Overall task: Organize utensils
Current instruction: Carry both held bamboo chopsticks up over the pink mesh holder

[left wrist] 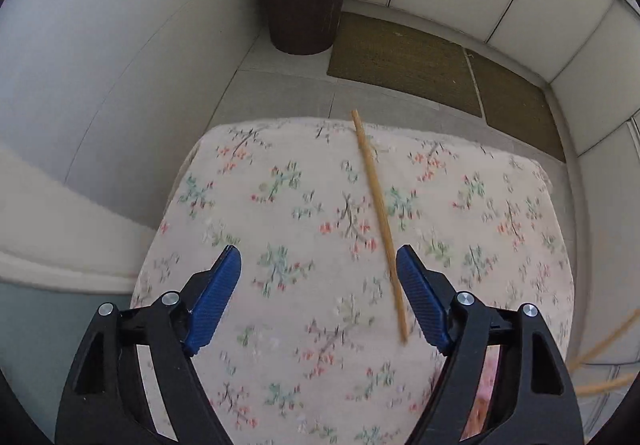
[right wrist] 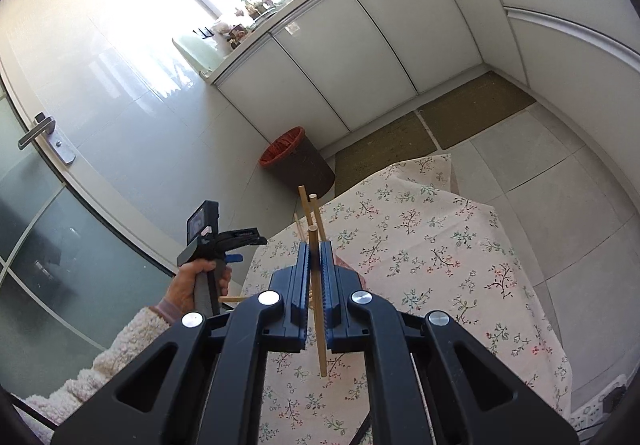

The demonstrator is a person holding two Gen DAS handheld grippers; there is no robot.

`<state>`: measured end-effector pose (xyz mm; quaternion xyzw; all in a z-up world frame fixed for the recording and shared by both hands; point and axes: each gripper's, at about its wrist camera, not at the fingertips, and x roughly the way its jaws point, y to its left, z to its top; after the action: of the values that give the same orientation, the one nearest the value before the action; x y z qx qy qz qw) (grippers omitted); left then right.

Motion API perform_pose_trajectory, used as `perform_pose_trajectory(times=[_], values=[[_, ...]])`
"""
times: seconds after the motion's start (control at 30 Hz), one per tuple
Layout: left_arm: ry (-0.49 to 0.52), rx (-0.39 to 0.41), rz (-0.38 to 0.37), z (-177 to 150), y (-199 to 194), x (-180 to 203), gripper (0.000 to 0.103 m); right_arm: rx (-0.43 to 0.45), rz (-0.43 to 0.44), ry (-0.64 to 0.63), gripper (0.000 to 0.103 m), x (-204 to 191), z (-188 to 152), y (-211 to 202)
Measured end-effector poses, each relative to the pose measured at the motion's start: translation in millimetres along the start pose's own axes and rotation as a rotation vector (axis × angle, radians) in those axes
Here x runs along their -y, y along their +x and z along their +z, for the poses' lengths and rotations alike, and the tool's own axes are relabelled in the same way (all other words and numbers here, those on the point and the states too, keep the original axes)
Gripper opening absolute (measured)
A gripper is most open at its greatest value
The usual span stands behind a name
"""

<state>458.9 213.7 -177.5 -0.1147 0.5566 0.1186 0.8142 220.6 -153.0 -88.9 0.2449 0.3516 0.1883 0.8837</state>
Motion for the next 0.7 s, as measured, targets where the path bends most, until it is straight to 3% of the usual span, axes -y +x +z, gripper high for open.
perform_pose_trajectory(times=[0.07, 0.17, 0.33, 0.4, 0.43, 0.5, 0.53, 0.7], values=[[-0.031, -0.003, 0.030, 25.4, 26.6, 2.7, 0.073, -0.008, -0.004, -0.001, 0.006, 8.3, 4.9, 11.4], [-0.077, -0.004, -0.002, 54.2, 58.4, 5.5, 0.073, -0.026, -0.005, 0.010, 0.006, 20.0, 9.2, 29.2], [-0.156, -0.045, 0.005, 81.4, 102.7, 3.6, 0.072, -0.075, -0.003, 0.058, 0.006, 38.5, 13.5, 56.0], [-0.148, -0.053, -0.002, 88.5, 113.5, 5.5, 0.066, -0.087, -0.001, 0.073, 0.006, 43.2, 13.5, 64.4], [-0.124, -0.049, 0.026, 89.9, 117.1, 9.4, 0.062, -0.093, -0.002, 0.074, 0.006, 44.1, 13.0, 68.0], [-0.041, -0.023, 0.074, 90.3, 120.2, 20.1, 0.037, -0.100, -0.008, 0.064, 0.006, 43.2, 10.6, 72.6], [-0.017, -0.024, 0.061, 88.1, 121.7, 22.8, 0.012, -0.102, -0.012, 0.057, 0.006, 42.4, 9.2, 74.0], [0.017, 0.077, 0.040, 63.3, 96.9, 19.6, 0.006, -0.097, -0.013, 0.032, 0.006, 36.3, 3.7, 69.1]])
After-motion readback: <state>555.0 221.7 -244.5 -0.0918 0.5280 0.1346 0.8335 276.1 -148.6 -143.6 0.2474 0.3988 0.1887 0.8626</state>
